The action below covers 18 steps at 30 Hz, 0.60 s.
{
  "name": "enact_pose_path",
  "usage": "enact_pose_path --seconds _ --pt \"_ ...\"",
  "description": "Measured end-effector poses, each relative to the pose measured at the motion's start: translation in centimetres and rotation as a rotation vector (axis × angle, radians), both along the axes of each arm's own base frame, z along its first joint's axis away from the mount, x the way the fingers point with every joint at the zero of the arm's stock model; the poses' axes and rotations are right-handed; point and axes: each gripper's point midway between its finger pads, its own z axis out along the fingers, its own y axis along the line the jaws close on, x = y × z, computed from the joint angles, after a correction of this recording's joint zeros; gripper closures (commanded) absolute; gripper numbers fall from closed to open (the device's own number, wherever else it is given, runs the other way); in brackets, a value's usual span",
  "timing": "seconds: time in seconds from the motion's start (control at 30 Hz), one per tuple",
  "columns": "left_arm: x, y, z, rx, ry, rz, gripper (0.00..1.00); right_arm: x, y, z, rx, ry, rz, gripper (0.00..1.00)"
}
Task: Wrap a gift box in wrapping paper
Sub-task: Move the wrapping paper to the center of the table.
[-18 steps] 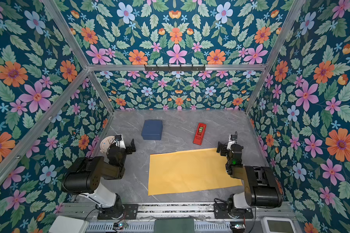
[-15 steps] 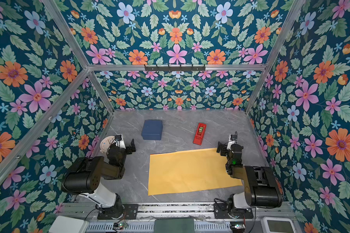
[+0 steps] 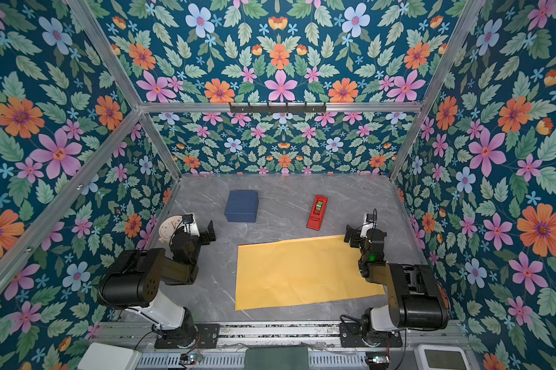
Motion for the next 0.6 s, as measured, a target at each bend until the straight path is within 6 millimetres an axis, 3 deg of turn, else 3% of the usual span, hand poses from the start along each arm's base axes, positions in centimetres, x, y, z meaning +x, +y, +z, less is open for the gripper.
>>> enact_pose_path --seconds 0.5,0.6 --pt "-0.1 0.0 0.1 0.0 -0.003 0.001 0.0 0.0 0.0 0.0 -0.008 0.0 0.001 0.01" --pt "-0.6 0.2 1.1 0.002 -0.023 0.011 0.0 -0.2 -0.2 1.2 -0.023 -0.008 -0.027 0.01"
